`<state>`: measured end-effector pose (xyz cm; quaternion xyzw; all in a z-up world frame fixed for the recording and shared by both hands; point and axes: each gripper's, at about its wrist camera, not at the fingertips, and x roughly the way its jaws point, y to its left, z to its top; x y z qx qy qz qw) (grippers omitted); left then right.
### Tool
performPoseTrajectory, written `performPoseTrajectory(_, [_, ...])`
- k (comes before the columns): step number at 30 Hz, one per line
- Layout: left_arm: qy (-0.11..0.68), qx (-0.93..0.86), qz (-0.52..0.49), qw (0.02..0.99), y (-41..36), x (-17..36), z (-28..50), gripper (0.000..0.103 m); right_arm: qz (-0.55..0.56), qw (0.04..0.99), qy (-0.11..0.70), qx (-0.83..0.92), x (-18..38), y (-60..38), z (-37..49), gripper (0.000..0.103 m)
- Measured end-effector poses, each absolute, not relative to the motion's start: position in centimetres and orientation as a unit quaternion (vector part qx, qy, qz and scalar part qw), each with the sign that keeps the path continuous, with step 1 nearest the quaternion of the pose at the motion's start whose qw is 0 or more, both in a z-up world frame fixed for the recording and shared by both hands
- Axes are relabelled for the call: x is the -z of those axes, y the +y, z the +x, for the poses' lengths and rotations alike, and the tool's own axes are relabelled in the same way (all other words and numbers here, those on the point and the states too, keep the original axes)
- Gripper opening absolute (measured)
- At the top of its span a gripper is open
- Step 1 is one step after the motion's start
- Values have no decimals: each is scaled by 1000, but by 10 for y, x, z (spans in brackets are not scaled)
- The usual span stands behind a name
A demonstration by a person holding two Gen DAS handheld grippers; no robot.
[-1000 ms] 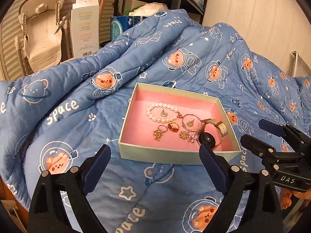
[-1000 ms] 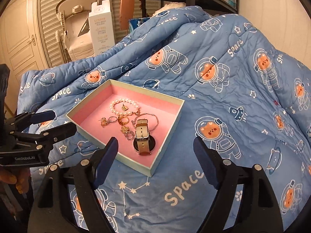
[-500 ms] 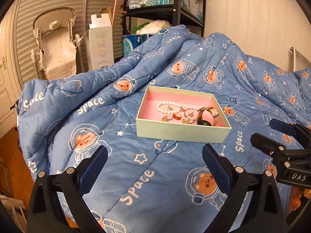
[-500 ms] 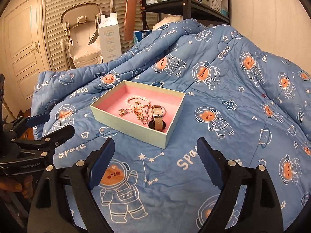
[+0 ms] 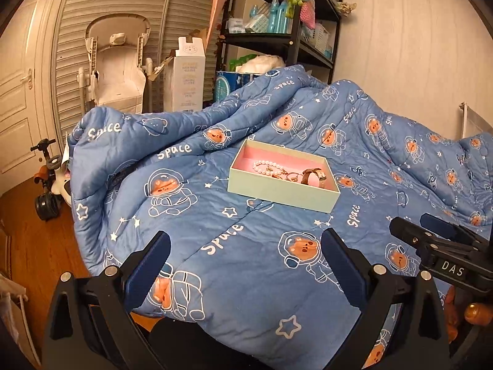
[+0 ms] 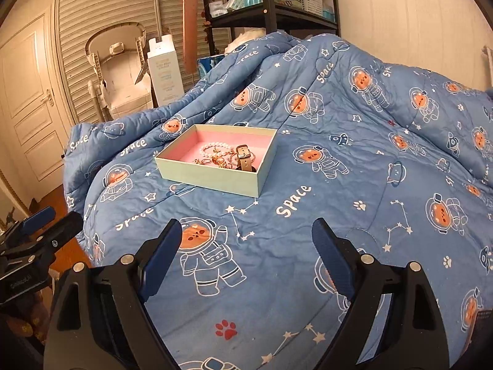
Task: Organize jewelry
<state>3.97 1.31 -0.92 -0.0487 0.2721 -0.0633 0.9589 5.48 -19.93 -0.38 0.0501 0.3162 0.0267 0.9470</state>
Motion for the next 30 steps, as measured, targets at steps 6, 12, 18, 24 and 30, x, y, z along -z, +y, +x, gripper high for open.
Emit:
performPoseTrajectory(6, [266, 48, -62, 961, 17, 11, 26, 96, 51, 949, 312, -11, 5, -204, 42, 86])
performPoseTrajectory(12, [252, 29, -45, 966, 13, 7, 17, 96, 49, 949, 312, -18, 5, -200, 33, 86])
performPoseTrajectory(18, [235, 27, -46, 971, 15, 2, 9, 96, 38, 955, 295, -20, 0, -197, 24, 93])
performPoseTrajectory(24, [240, 14, -49, 969, 19, 2, 9, 96, 38, 957, 286, -15, -3, -198, 22, 93])
performPoseTrajectory(30, [237, 23, -39, 971, 15, 1, 5, 96, 38, 958, 284, -14, -3, -198, 21, 93])
